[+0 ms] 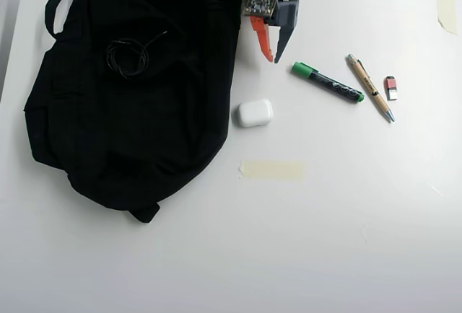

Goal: Put the usbc cable into the black bag

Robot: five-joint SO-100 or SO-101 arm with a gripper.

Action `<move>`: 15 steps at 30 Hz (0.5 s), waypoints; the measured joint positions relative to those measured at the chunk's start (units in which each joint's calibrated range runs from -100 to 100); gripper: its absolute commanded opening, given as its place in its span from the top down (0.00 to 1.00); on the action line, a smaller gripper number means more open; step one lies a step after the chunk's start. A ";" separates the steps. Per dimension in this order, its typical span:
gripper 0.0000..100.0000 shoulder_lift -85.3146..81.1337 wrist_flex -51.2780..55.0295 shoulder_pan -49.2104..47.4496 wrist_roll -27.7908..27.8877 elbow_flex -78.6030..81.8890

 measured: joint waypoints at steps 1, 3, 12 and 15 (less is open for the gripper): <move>0.98 -0.17 0.43 0.15 -0.05 0.60; 0.98 -0.08 3.49 0.15 -0.10 1.37; 0.98 -0.08 10.57 1.61 -0.10 1.96; 0.98 -0.08 10.65 1.61 -0.10 1.96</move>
